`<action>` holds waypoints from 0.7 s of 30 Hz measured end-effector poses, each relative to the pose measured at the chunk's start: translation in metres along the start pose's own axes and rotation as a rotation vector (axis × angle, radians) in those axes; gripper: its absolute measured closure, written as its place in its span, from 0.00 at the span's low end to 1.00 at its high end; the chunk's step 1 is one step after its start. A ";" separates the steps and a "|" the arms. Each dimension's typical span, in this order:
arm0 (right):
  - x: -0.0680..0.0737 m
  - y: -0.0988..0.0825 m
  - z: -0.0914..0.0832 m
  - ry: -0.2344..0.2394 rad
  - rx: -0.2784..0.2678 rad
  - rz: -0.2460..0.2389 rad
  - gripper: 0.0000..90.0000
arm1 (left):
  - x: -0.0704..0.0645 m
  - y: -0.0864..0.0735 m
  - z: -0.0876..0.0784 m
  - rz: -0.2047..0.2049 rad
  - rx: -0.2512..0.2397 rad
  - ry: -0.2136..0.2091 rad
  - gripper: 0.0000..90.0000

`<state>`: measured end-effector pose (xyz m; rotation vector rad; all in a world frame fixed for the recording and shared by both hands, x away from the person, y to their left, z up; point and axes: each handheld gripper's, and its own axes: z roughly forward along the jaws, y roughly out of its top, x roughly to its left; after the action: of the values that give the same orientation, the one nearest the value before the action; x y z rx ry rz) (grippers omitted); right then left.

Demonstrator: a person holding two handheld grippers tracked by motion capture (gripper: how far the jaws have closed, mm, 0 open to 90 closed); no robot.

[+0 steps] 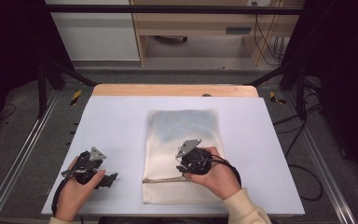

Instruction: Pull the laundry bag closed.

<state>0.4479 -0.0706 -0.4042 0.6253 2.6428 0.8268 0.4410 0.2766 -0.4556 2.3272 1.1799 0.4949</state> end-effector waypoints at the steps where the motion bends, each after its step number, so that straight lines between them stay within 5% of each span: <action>1: 0.000 0.000 0.000 0.000 0.000 0.000 0.62 | -0.001 0.001 -0.001 0.007 -0.002 0.000 0.07; 10: 0.002 0.010 0.014 0.048 0.006 -0.029 0.66 | 0.010 -0.004 -0.006 -0.031 -0.027 -0.054 0.08; 21: 0.012 0.023 0.020 0.092 0.006 -0.086 0.75 | 0.014 -0.005 -0.005 -0.061 -0.031 -0.025 0.07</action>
<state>0.4530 -0.0384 -0.4079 0.4827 2.7339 0.8423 0.4434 0.2918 -0.4530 2.2575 1.2190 0.4574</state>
